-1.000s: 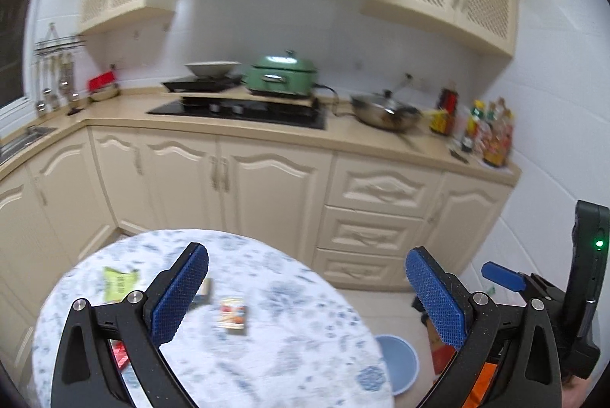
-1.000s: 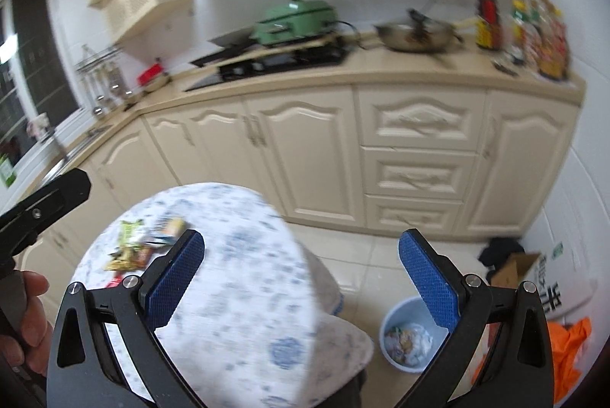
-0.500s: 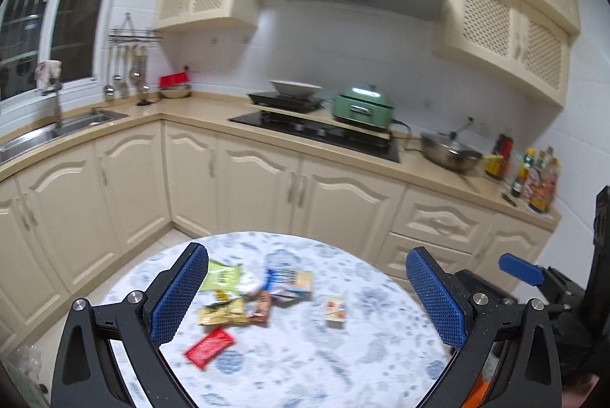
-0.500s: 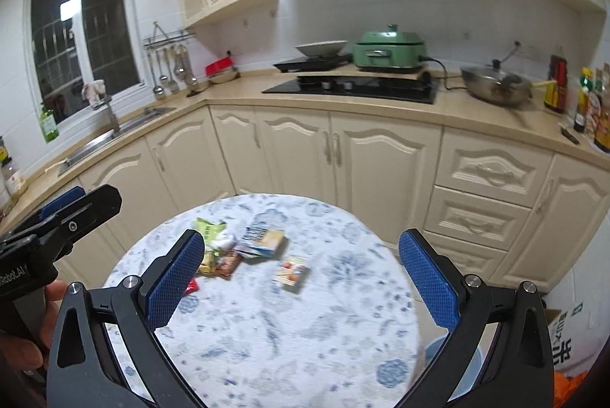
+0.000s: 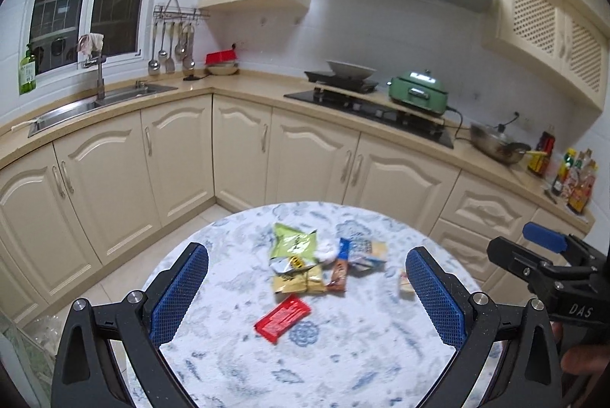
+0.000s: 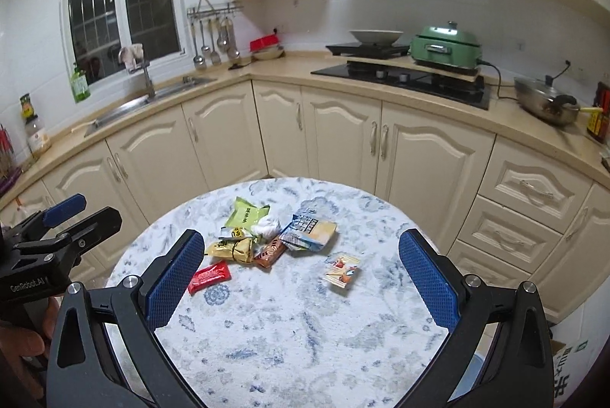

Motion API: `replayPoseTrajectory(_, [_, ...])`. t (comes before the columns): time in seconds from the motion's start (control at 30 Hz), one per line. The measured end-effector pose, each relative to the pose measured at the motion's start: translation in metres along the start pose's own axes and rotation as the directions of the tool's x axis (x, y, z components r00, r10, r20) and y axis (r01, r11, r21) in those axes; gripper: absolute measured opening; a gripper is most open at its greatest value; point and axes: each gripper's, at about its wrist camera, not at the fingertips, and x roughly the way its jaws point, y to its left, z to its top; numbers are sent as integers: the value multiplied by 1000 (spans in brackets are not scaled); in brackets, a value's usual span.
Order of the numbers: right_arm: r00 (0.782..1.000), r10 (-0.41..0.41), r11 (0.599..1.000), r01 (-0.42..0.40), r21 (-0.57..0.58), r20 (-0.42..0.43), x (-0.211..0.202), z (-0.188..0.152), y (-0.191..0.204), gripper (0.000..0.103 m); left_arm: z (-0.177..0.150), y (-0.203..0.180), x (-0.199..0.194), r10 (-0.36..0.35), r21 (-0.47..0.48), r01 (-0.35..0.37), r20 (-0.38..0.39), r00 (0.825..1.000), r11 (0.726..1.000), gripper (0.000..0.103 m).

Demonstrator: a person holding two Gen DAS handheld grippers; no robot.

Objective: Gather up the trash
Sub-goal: 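Move both open tools back over the table, then grasp the strawberry-print snack packet with the right tool while the left tool grasps the gold snack bag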

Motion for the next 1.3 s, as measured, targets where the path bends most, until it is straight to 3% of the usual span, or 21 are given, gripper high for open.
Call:
replayPoseTrajectory(0.37, [989,-22,1000,22,1,-150,73,-18,-20,103,-3,25,92,22,19,-19,-150,988,1000,102])
replayPoseTrajectory(0.83, [942,-39,995,66,70,-335,176,-54,-60,101,-17,13,241,88,42,-78,-339,937,996,102])
replayPoseTrajectory(0.9, [936,-47,994,77,74,-349,183,-57,-63,93,-16,13,254,95,45,-85,-349,932,995,102])
replayPoseTrajectory(1.07, [934,-49,993,85,87,-353,190,-59,-69,86,-13,12,281,110,51,-99,-358,927,994,102])
replayPoseTrajectory(1.17, [935,-43,994,76,82,-353,193,-59,-68,74,-10,12,295,115,38,-108,-360,926,993,102])
replayPoseTrajectory(1.23, [932,-43,994,75,78,-359,196,-60,-67,66,-9,13,302,101,20,-100,-356,929,995,99])
replayPoseTrajectory(1.3, [932,-40,995,71,74,-360,198,-62,-65,59,-12,12,307,83,22,-80,-356,931,997,88])
